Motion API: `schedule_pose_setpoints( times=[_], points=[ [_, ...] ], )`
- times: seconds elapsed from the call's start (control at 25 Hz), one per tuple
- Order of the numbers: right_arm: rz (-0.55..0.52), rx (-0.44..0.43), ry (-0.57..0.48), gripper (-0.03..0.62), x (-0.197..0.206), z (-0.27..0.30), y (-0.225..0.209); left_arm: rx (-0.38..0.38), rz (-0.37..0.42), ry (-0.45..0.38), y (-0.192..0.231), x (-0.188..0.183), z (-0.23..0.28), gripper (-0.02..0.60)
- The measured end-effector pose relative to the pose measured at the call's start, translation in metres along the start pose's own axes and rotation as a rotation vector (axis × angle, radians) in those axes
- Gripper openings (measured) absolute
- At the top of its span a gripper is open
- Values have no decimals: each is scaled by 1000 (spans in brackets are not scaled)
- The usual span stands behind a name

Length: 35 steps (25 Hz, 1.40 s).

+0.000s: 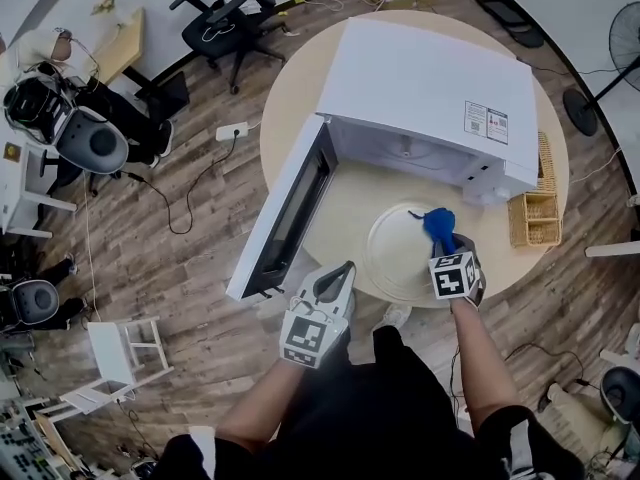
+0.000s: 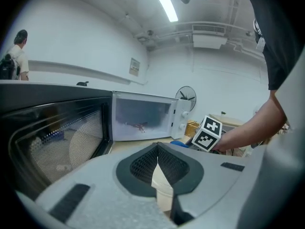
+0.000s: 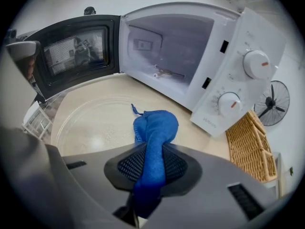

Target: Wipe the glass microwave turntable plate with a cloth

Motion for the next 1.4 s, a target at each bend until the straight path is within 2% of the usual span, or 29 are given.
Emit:
schedule_pose_setpoints(
  times=[0.12, 0.32, 0.6, 0.8, 0.92, 1.2, 1.4],
  points=[
    [15, 23, 10, 72, 5, 1, -8, -8, -23, -5, 3, 2, 0, 6],
    [34, 57, 23, 71, 14, -2, -23, 4, -15, -5, -3, 2, 4, 5],
    [71, 73, -28, 72, 18, -4, -26, 8, -9, -12, -5, -1, 4, 6],
    [144, 7, -130, 77, 13, -16, -18, 5, -12, -14, -4, 2, 1, 5],
    [144, -26, -195, 77, 1, -32, -8, 3, -15, -15, -3, 2, 0, 5],
    [90, -158, -278, 78, -22, -67, 31, 9, -22, -19, -6, 4, -3, 6],
    [19, -262, -288, 78, -29, -78, 67, -13, -30, -10, -1, 11, -9, 6]
  ],
)
Point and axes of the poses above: the fingertips, and each gripper's own axes: z forward along the fingers, y to its left, x out of its underside, the point moved 5 cm from there along -z, backward along the fingers, and after that the axes turned 2 degrees about y, right-handed, at the moved point
